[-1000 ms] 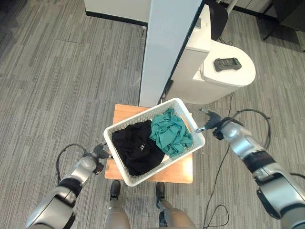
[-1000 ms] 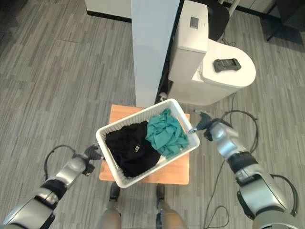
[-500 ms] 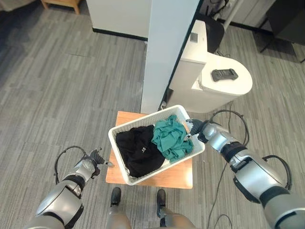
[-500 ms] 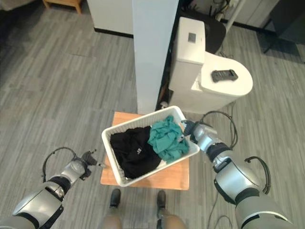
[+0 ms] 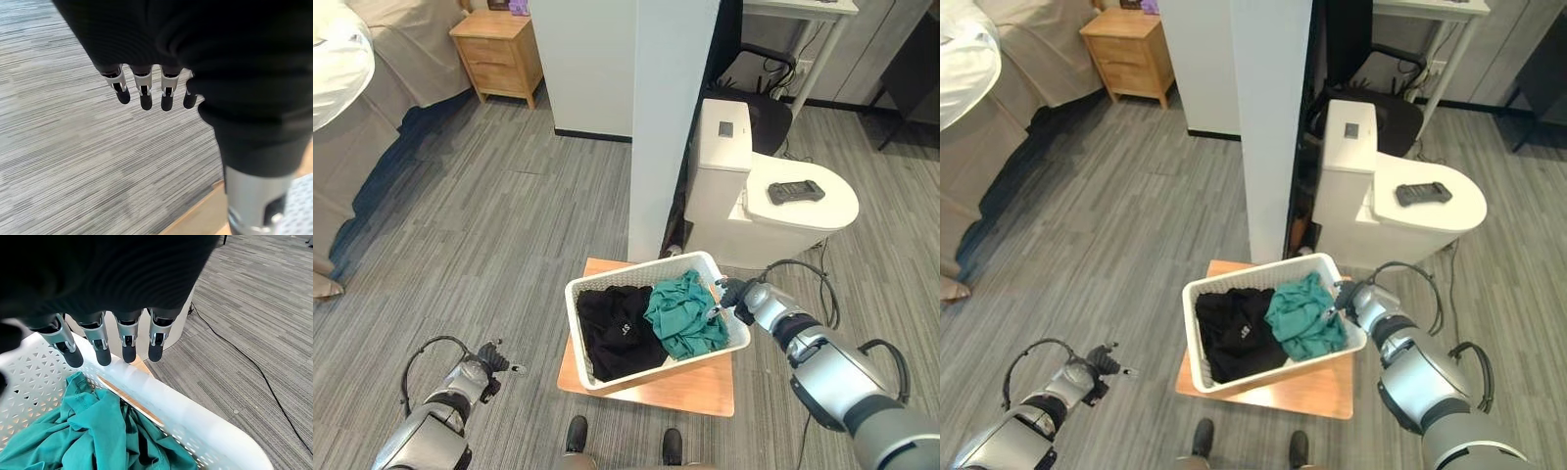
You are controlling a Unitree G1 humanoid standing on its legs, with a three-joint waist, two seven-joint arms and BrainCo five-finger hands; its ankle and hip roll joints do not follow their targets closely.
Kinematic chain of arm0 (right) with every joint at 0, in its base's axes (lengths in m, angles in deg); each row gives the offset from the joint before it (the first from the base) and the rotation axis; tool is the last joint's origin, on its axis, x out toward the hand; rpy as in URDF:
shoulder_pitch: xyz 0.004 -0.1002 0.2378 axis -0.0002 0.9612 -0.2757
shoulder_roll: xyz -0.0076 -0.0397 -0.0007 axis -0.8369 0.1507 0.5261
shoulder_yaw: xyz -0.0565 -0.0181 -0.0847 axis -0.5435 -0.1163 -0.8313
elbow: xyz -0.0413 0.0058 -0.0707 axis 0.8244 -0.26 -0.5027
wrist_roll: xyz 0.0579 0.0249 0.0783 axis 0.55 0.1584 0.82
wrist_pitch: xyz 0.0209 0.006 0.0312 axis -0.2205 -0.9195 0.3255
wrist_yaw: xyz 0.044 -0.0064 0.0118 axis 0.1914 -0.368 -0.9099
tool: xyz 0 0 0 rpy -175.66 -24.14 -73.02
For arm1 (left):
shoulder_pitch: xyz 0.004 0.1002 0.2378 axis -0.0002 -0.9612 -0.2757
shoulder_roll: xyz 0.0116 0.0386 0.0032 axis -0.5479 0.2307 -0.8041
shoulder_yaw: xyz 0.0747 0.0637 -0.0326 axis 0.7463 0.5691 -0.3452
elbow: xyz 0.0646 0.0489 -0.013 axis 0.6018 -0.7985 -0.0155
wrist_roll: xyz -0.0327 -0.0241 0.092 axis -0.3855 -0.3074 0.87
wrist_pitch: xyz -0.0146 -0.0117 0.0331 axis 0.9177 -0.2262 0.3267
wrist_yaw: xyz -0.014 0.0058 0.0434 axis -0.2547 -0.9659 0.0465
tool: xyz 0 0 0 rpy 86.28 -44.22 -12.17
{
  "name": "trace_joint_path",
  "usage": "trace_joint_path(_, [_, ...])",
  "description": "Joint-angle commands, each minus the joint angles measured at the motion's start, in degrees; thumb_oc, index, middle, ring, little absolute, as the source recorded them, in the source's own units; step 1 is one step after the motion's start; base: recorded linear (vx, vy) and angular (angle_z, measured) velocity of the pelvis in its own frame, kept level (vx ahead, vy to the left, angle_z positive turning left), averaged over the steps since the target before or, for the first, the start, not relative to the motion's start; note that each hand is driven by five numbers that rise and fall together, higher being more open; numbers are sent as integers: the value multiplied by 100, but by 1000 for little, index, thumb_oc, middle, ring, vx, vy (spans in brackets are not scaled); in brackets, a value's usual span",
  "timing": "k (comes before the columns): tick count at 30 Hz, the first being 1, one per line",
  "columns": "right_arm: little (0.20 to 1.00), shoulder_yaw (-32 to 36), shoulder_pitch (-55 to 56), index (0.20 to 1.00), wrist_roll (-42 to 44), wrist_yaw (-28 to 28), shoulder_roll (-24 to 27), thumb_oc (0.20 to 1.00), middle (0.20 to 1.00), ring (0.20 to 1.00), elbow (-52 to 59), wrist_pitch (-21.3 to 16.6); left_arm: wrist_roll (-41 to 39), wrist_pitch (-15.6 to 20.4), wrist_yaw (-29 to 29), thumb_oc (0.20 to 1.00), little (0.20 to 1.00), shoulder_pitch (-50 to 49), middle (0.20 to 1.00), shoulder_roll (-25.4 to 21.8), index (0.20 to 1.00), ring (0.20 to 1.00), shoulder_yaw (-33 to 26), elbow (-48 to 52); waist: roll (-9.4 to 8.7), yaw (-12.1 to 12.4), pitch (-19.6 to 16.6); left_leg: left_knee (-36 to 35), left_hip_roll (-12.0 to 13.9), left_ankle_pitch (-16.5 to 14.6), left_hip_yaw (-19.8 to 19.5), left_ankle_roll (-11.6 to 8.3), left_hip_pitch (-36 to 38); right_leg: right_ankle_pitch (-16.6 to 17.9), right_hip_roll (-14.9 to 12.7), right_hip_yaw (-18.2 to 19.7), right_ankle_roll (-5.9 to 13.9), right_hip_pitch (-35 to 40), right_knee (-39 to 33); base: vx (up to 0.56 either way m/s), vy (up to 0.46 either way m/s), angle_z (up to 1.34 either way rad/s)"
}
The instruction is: Grab the laundry basket,head to the washer,open it,put in the laundry and shut it.
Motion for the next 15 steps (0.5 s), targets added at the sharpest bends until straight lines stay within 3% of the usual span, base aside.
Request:
trace_joint_path(1, [1000, -316, -283, 1000, 365, 50, -264, 1000, 1000, 1000, -367, -70, -98, 195, 98, 1000, 1000, 685, 1000, -377, 1000, 1000, 111, -660, -313, -13, 11, -17, 211, 381, -191, -27, -198, 16, -421, -30, 332, -76, -13, 0, 0, 0])
trace_joint_path(4, [1000, -390, -279, 1000, 449, 43, -223, 1000, 1000, 1000, -137, -33, -128, 206, 101, 1000, 1000, 794, 1000, -325, 1000, 1000, 165, -800, -270, -59, -26, -17, 210, 407, -186, -37, -226, 35, -431, 10, 334, -120, -13, -35, 14, -9])
trace_joint_path(10, [1000, -217, 197, 1000, 405, 238, 385, 1000, 1000, 1000, 1540, 67, -239, 233, 145, 1000, 1000, 960, 1000, -227, 1000, 1000, 92, -892, -187, -246, -44, -17, 212, 445, -124, -54, -251, 57, -417, 162, 318, -191, -13, -35, 13, -19])
trace_joint_path(14, [1000, 523, 1156, 1000, 239, 309, 1106, 1000, 1000, 1000, 2861, 9, -193, 279, 111, 1000, 1000, 1010, 1000, -124, 1000, 1000, 154, -669, -125, -331, -53, -17, 214, 462, -173, -40, -285, 33, -415, 147, 307, -187, -13, -7, -1, -8])
trace_joint_path(15, [1000, 967, 1530, 1000, 158, 219, 1353, 1000, 1000, 1000, 3244, -22, -170, 291, 72, 1000, 1000, 1004, 1000, -109, 1000, 1000, 163, -429, -99, -354, -48, -17, 199, 469, -208, -36, -309, 34, -422, 128, 307, -189, -13, -51, 24, 1])
